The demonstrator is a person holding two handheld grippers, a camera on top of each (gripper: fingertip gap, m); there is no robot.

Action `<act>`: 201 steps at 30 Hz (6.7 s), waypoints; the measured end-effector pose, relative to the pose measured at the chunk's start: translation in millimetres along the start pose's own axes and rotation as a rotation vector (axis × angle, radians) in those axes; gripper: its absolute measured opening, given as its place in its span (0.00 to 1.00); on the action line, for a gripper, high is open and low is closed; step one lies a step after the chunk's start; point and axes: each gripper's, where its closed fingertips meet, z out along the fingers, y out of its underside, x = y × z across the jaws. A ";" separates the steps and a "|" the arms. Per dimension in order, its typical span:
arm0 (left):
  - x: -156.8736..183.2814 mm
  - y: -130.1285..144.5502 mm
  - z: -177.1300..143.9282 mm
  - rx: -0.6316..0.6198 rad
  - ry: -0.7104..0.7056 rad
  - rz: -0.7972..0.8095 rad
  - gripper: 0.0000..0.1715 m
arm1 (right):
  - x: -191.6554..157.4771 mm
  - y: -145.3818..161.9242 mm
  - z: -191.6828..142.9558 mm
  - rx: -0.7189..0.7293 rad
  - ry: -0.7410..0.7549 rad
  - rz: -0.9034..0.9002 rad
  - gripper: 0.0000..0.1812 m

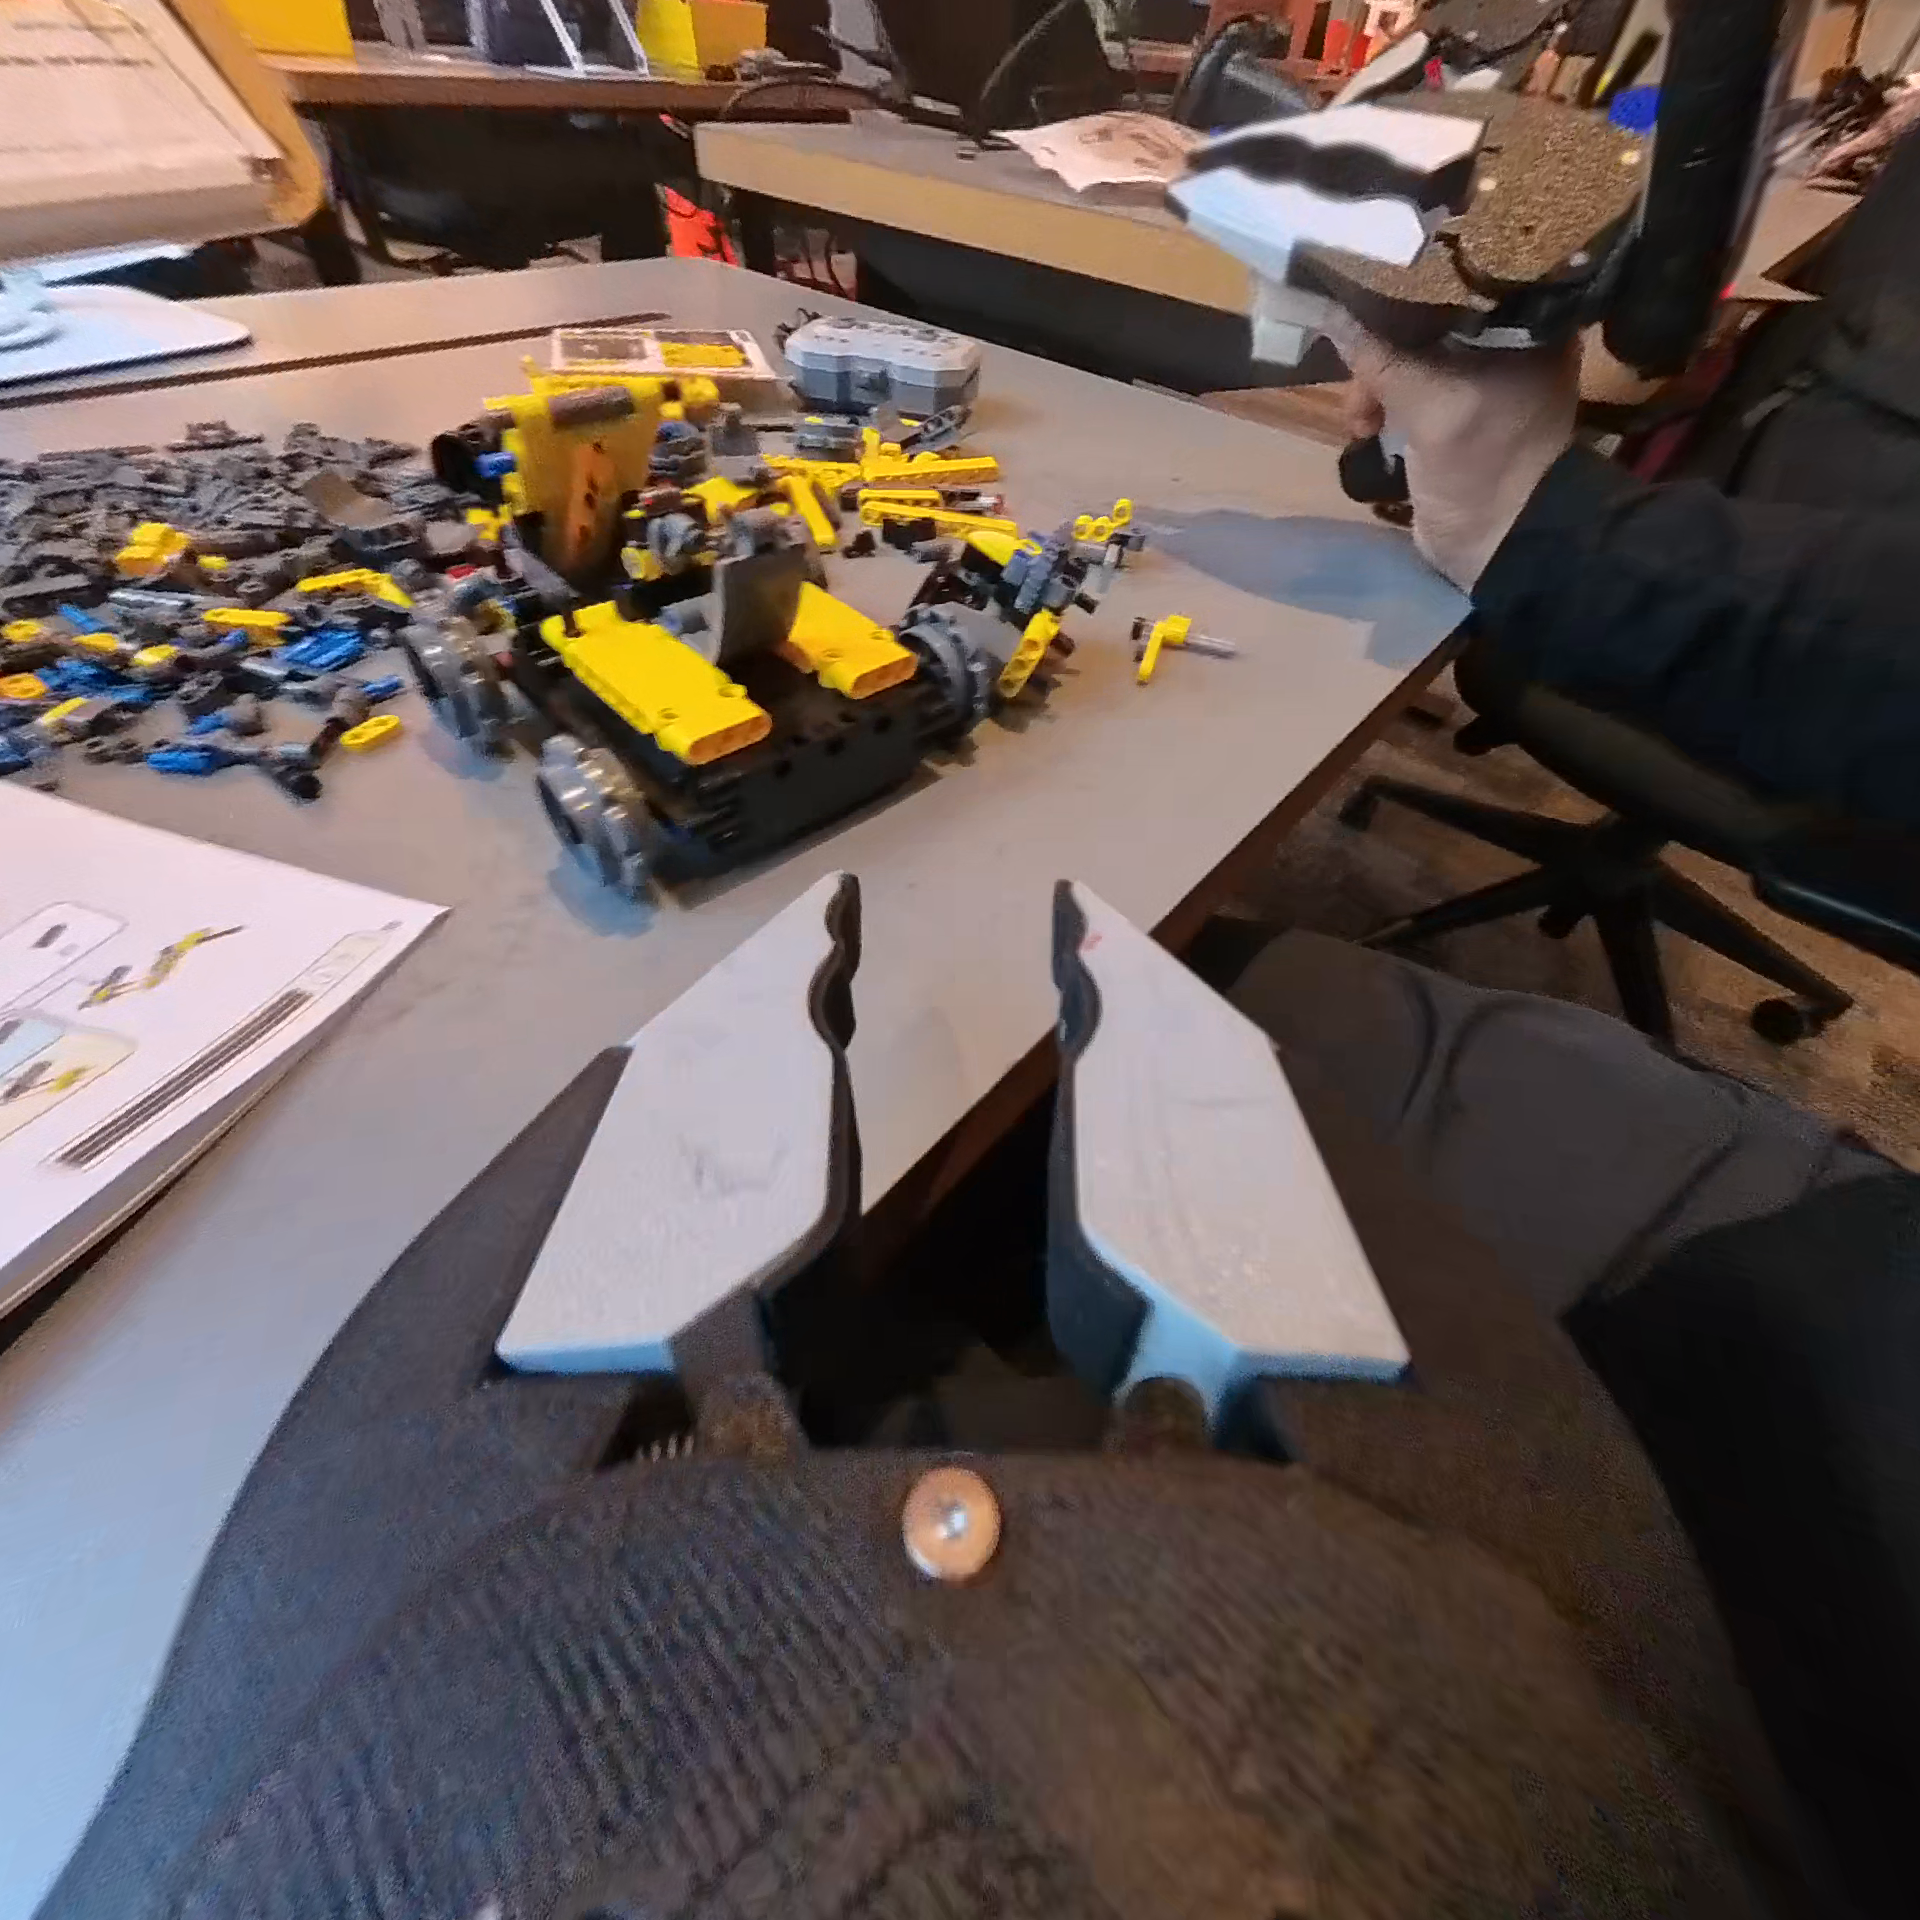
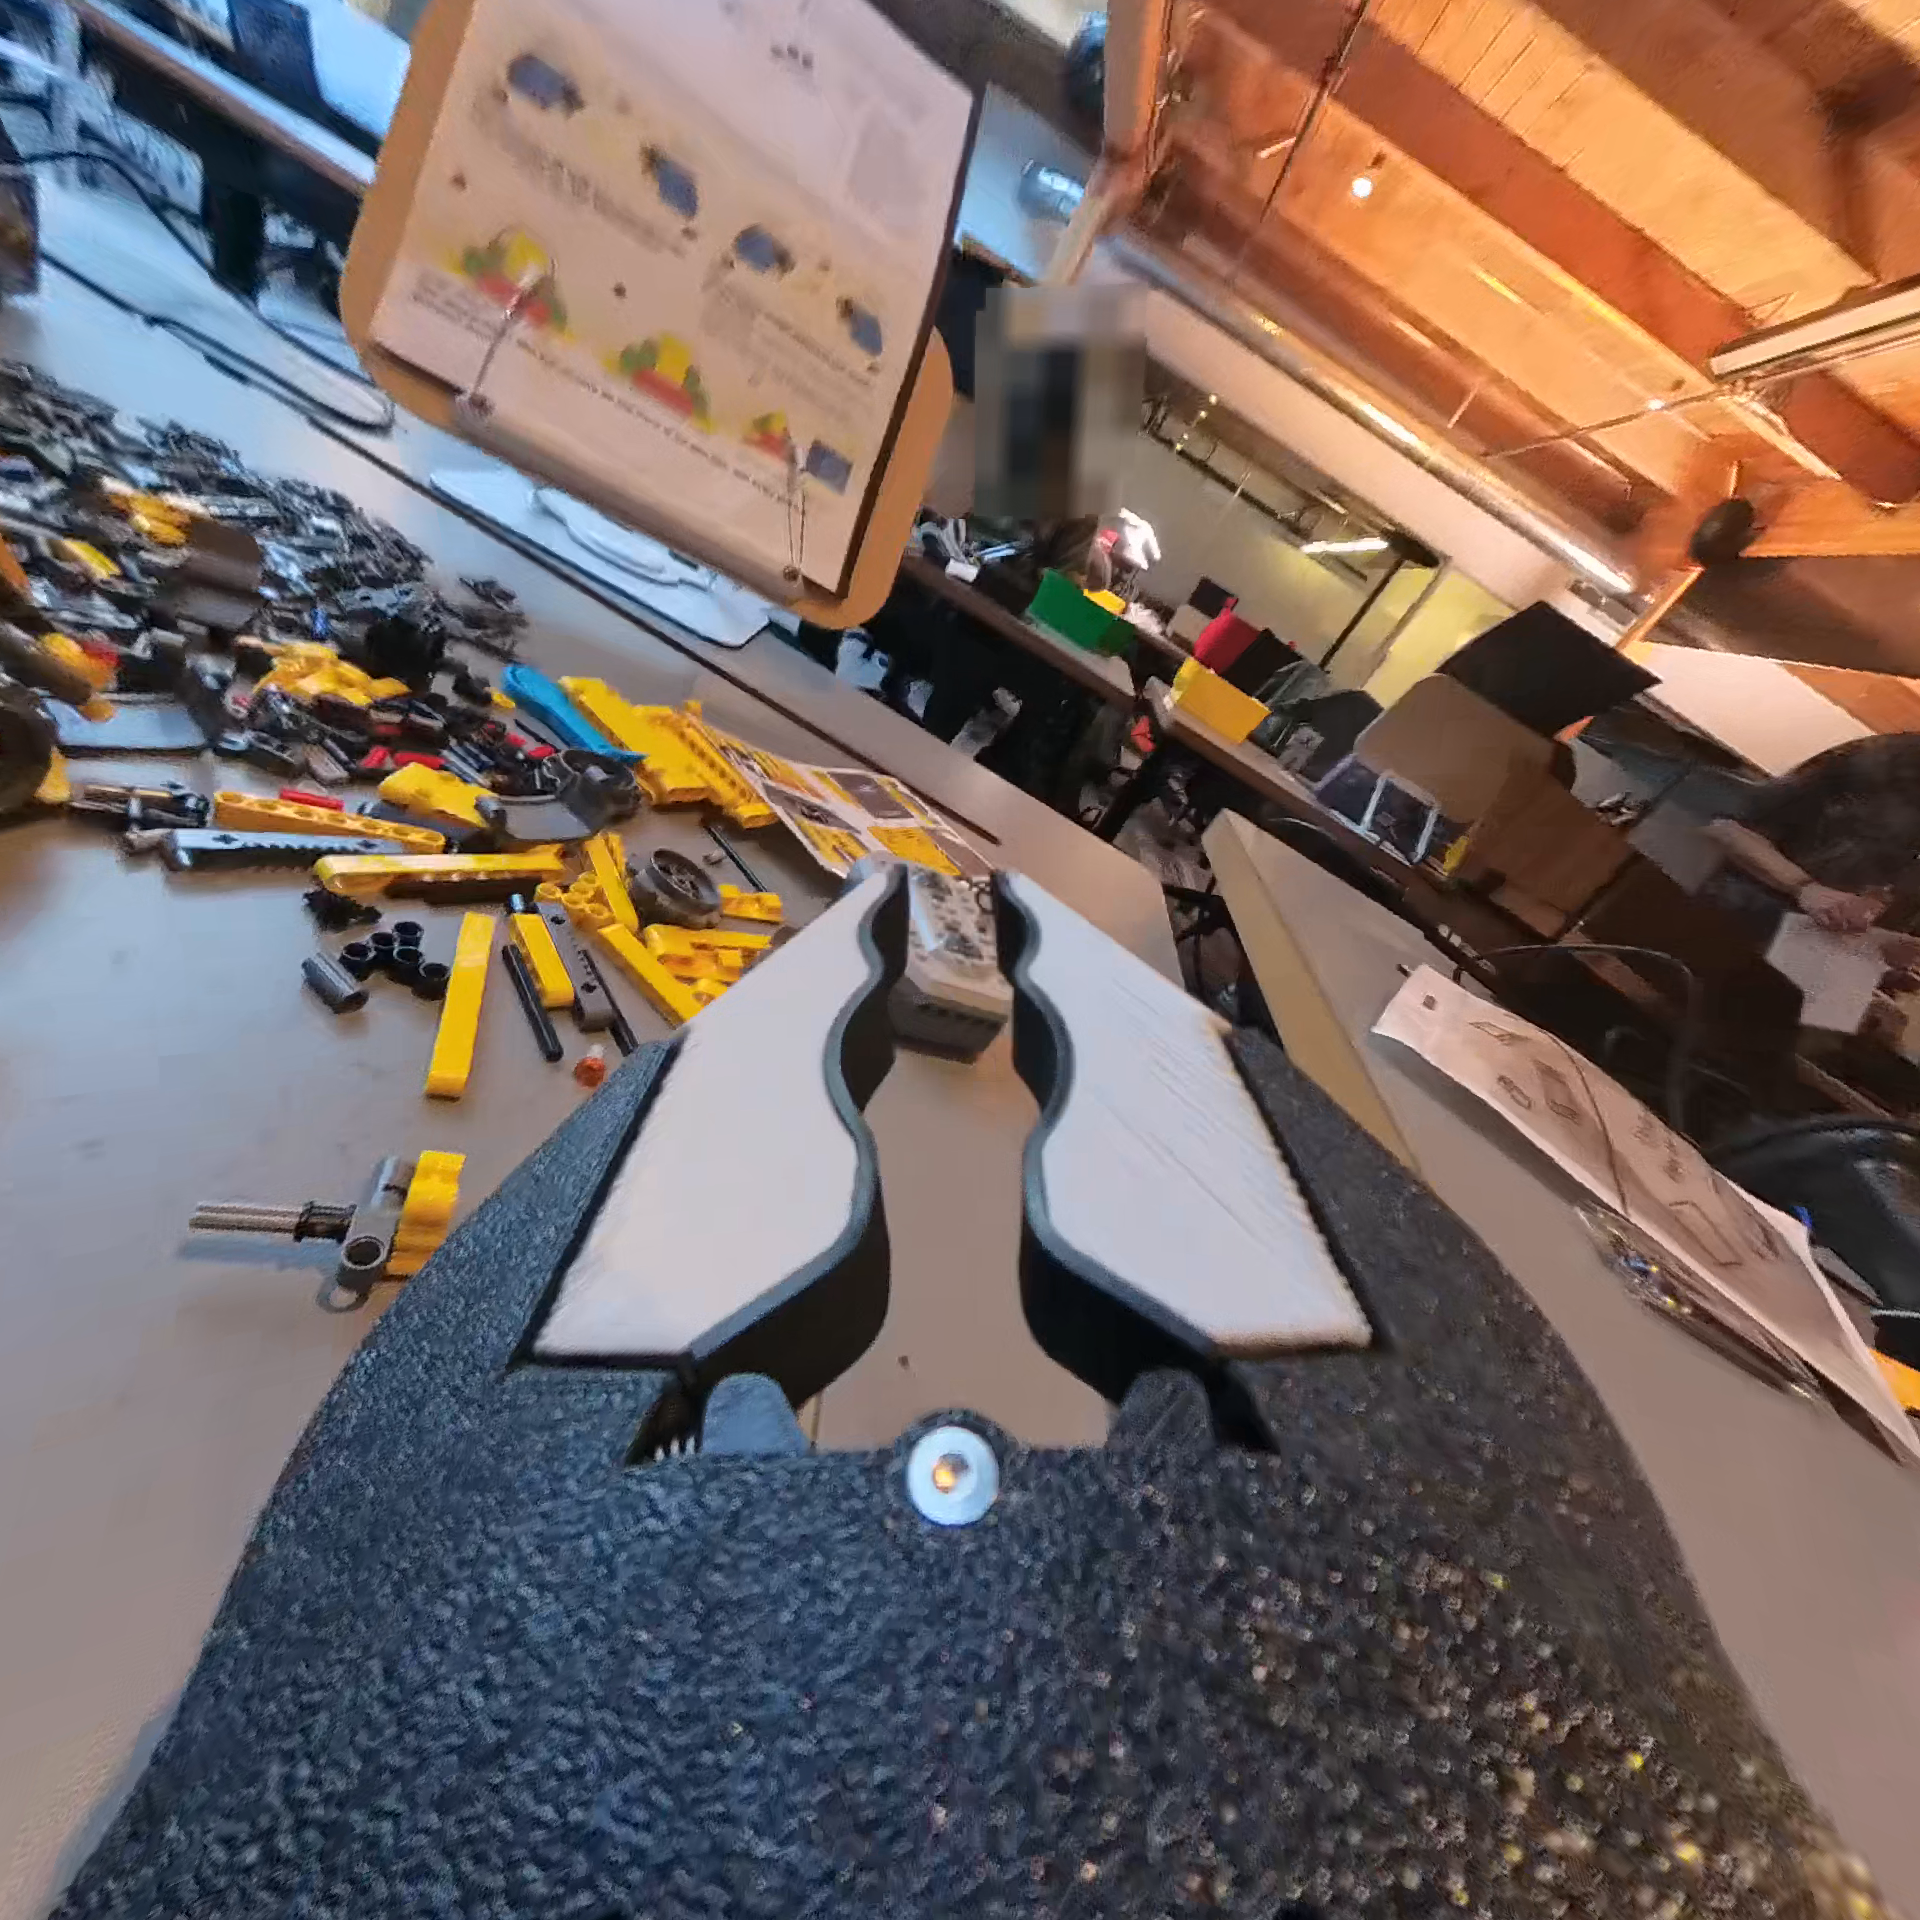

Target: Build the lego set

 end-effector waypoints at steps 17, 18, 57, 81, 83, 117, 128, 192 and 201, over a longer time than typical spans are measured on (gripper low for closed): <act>56.7 18.9 30.2 -0.079 0.066 0.182 0.19 | -33.3 -0.1 -0.7 0.005 -0.172 -0.036 0.07; 57.0 17.4 30.9 -0.081 0.079 0.178 0.19 | -33.6 -0.4 -0.9 0.007 -0.174 -0.034 0.07; 47.2 22.2 16.4 -0.105 0.151 0.077 0.18 | -63.6 -0.3 1.7 0.007 -0.305 -0.102 0.03; 34.8 24.5 12.2 -0.095 0.139 -0.014 0.18 | -84.2 -2.6 -1.6 0.020 -0.391 -0.144 0.01; 34.9 25.3 13.2 -0.098 0.149 -0.025 0.18 | -84.6 -1.2 -0.4 0.013 -0.394 -0.146 0.01; 29.3 25.7 5.9 -0.085 0.132 -0.068 0.19 | -132.4 -22.8 -52.2 -0.167 -0.917 0.257 0.27; 24.9 24.7 -1.9 -0.082 0.101 -0.055 0.19 | -175.8 22.2 -76.2 -0.442 -1.019 0.106 0.22; -158.8 -60.3 13.3 -0.002 -0.260 -0.005 0.49 | -110.5 13.7 129.8 -0.311 -0.812 0.205 0.13; -178.7 -51.6 46.8 -0.007 -0.206 0.003 0.42 | -129.7 18.3 108.5 -0.258 -0.945 0.226 0.13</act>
